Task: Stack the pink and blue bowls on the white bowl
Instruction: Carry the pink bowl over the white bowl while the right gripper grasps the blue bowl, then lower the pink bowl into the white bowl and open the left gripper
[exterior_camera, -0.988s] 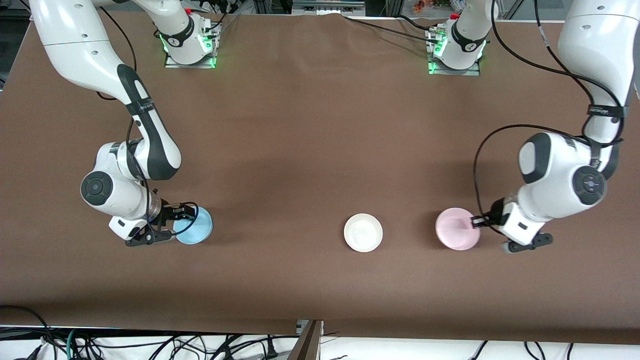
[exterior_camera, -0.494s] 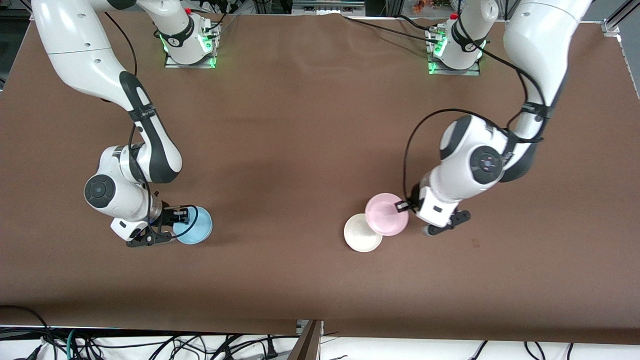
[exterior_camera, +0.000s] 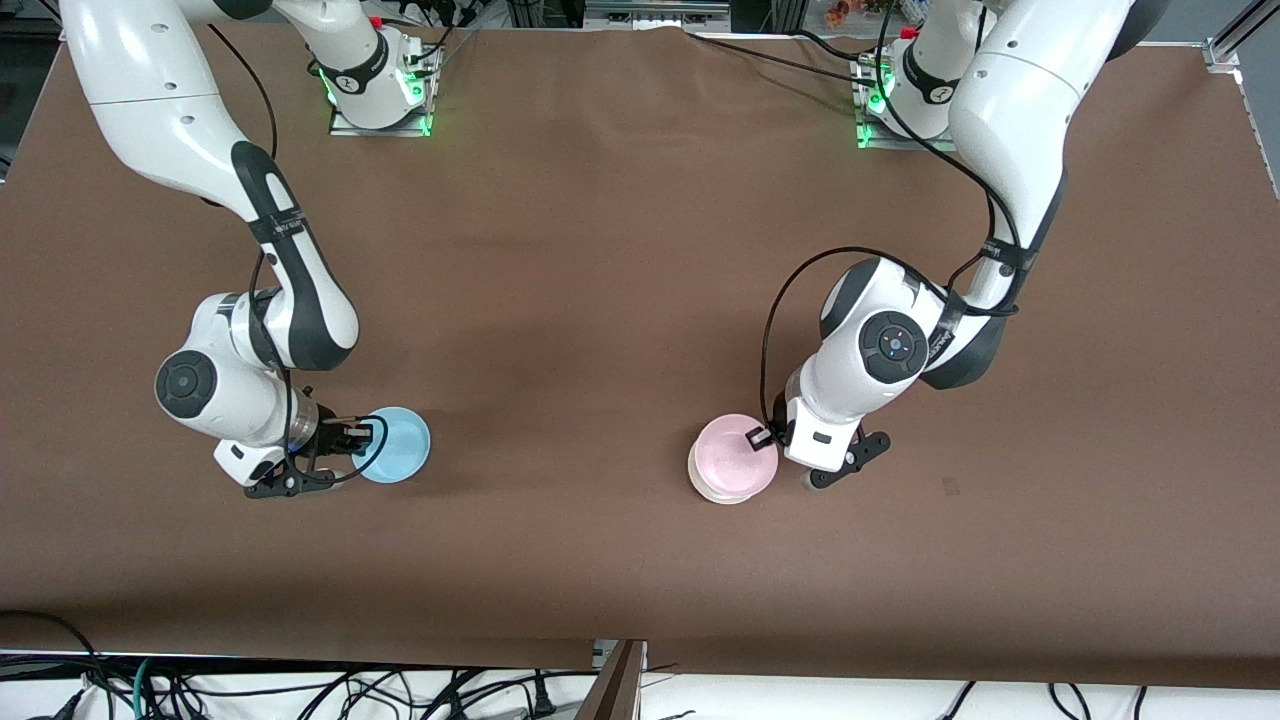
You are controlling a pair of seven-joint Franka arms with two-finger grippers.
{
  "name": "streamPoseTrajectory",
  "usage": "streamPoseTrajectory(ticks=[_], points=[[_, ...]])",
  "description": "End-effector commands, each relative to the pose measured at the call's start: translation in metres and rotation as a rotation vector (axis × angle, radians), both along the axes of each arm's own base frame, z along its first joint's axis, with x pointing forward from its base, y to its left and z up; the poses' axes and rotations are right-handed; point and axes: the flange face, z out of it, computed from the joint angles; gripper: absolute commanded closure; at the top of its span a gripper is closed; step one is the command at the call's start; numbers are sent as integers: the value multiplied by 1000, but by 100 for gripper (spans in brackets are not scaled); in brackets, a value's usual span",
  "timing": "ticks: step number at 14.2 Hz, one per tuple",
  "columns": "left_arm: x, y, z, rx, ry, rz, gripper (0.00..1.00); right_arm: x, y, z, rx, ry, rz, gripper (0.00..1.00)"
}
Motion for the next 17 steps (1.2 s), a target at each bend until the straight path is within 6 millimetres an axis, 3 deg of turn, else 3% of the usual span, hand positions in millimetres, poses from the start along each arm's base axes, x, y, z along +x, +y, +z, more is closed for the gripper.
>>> streamPoseTrajectory(ticks=[1,3,8,10,17], points=[[10,-3,-4,9,-35,40,100,14,10,30,35,58,-66,98],[9,-5,-9,26,-37,37,100,18,30,49,39,80,-112,98],[8,-14,-16,41,-40,62,100,12,132,96,65,103,-228,97],[6,-19,-20,47,-35,71,100,6,156,100,61,102,-246,97],[4,-21,-32,59,-24,69,100,4,167,105,64,100,-271,96]])
